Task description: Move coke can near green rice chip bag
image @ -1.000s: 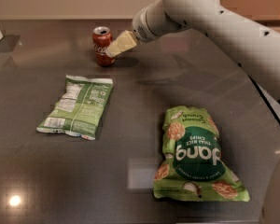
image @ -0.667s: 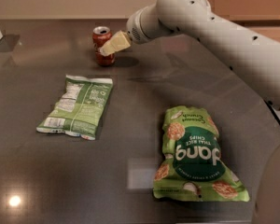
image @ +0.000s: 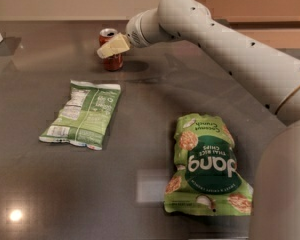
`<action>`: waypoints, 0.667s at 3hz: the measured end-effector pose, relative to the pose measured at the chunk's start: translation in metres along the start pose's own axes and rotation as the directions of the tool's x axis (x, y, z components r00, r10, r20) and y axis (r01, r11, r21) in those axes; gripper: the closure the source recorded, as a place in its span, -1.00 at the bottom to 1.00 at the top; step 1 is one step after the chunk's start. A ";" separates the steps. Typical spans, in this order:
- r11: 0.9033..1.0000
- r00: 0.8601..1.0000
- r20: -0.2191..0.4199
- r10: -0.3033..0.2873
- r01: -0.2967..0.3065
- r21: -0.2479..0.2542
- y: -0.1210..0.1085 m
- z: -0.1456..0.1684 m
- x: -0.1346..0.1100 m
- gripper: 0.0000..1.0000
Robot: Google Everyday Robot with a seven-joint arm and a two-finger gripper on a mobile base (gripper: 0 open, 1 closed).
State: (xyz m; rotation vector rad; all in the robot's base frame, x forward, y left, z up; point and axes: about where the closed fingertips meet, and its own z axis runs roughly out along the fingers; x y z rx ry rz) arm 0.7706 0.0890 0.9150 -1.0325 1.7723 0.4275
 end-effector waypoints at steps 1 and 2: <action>1.000 1.000 0.018 0.008 -0.008 -0.016 0.001 0.010 -0.005 -1.00; 0.999 0.999 0.029 0.013 -0.012 -0.039 0.003 0.015 -0.009 -0.70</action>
Offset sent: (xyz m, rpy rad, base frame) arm 0.0104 0.0172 0.0052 0.0540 0.0142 0.0537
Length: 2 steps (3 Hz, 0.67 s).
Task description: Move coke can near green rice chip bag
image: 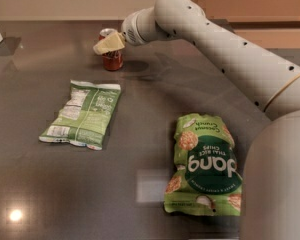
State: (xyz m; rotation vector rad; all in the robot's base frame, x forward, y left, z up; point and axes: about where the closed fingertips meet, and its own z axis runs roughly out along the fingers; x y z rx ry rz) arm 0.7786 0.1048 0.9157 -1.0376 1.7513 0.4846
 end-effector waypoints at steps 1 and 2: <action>1.000 1.000 0.002 0.004 -0.003 -0.013 0.001 0.000 0.000 -0.27; 1.000 1.000 -0.004 0.007 -0.007 -0.023 0.003 -0.005 0.003 0.20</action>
Offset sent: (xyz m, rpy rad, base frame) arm -0.0107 -0.0136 0.0016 0.0015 0.0229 0.0167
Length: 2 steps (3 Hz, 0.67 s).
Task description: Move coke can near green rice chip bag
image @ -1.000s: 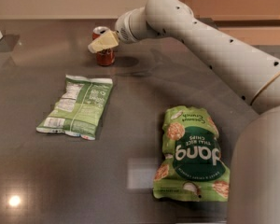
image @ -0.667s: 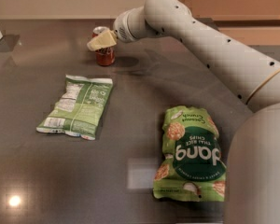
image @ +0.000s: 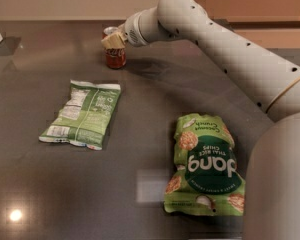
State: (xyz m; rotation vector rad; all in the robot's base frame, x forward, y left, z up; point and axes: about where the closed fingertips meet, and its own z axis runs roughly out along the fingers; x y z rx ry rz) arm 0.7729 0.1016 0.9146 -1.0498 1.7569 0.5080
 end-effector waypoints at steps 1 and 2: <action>1.000 1.000 -0.005 -0.027 0.027 -0.005 0.007 -0.018 -0.005 0.67; 1.000 0.999 -0.043 -0.027 0.028 0.007 0.012 -0.054 -0.004 1.00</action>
Offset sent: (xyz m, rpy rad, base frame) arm -0.0785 -0.0751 0.0553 -0.1010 0.0236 -0.0388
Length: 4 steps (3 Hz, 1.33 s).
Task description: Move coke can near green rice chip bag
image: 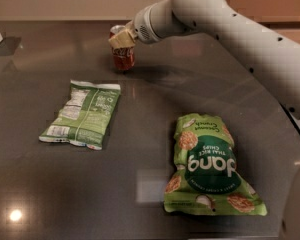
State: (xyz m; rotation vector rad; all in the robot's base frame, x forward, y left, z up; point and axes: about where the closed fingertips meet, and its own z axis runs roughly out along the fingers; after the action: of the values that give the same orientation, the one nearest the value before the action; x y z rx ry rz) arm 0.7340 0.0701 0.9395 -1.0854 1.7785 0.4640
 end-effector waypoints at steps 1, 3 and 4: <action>1.000 0.999 -0.031 0.018 -0.017 0.016 0.007 -0.047 0.006 1.00; 0.990 0.991 -0.019 0.136 -0.135 0.042 0.025 -0.135 0.044 1.00; 0.981 0.983 -0.017 0.185 -0.184 0.058 0.035 -0.170 0.069 1.00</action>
Offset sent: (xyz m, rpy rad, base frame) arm -0.1116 -0.1280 0.0291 0.0425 0.0915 -0.1259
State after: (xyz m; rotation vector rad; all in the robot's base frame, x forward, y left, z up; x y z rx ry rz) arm 0.6040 -0.0636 0.9525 -0.8939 1.9096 0.5124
